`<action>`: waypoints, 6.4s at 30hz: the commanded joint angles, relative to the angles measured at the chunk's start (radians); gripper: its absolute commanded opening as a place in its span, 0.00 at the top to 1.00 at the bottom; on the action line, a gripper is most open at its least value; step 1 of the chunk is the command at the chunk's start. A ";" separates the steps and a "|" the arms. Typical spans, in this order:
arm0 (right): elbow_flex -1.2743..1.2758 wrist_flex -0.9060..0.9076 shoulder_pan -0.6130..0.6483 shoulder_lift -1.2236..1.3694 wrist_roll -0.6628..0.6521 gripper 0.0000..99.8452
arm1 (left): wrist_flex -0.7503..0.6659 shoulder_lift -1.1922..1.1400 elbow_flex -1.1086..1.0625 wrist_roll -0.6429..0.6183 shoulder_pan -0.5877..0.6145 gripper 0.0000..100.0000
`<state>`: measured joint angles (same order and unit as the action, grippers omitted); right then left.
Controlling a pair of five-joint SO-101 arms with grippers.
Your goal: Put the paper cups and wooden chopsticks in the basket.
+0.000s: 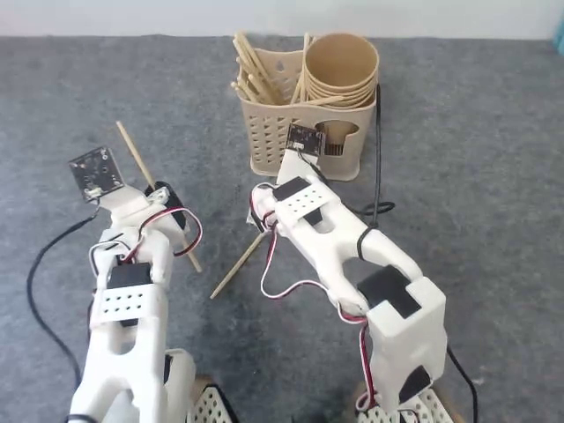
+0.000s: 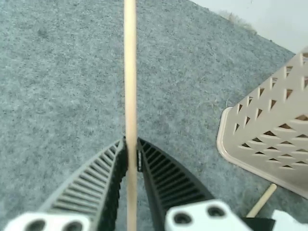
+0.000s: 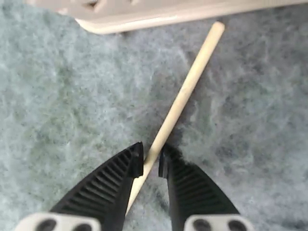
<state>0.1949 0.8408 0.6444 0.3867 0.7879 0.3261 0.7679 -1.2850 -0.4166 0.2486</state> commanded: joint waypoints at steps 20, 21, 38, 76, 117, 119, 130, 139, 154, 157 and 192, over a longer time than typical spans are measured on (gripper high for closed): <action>0.285 0.255 -0.114 -0.802 -0.218 0.99 | -0.029 0.035 0.013 -0.002 -0.005 0.99; 0.315 0.236 -0.127 -0.860 -0.227 0.99 | -0.029 0.035 0.013 -0.002 -0.006 0.99; 0.555 -0.475 -0.197 -1.466 -0.578 0.99 | -0.029 0.037 0.013 0.000 -0.009 0.99; 0.529 -1.561 -0.216 -0.590 -1.039 0.81 | -0.118 0.034 -0.025 0.058 -0.012 0.99; 1.488 -0.107 -0.348 -2.186 -0.503 0.96 | -0.215 0.092 0.157 -0.094 -0.011 0.99; 1.488 -0.107 -0.355 -2.186 -0.503 0.96 | -0.213 0.175 0.200 -0.094 -0.011 0.99; 1.488 -0.107 -0.358 -2.184 -0.503 0.96 | -0.258 0.157 0.705 -0.057 -0.258 0.99; 1.488 -0.108 -0.361 -2.184 -0.503 0.96 | -0.430 -0.227 1.007 0.172 -0.431 0.99; 1.488 -0.107 -0.361 -2.184 -0.555 0.96 | -0.505 -0.615 1.093 0.172 -0.400 0.99; 1.488 -0.107 -0.361 -2.184 -0.557 0.96 | -0.499 -0.631 1.064 0.172 -0.394 0.99; 1.430 0.107 -0.420 -2.196 -0.554 0.96 | 0.048 0.626 0.286 0.163 -0.288 0.81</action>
<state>1.6648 0.8961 0.2578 -1.8013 0.2478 0.3659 1.1423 -0.8447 -0.2493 -0.1166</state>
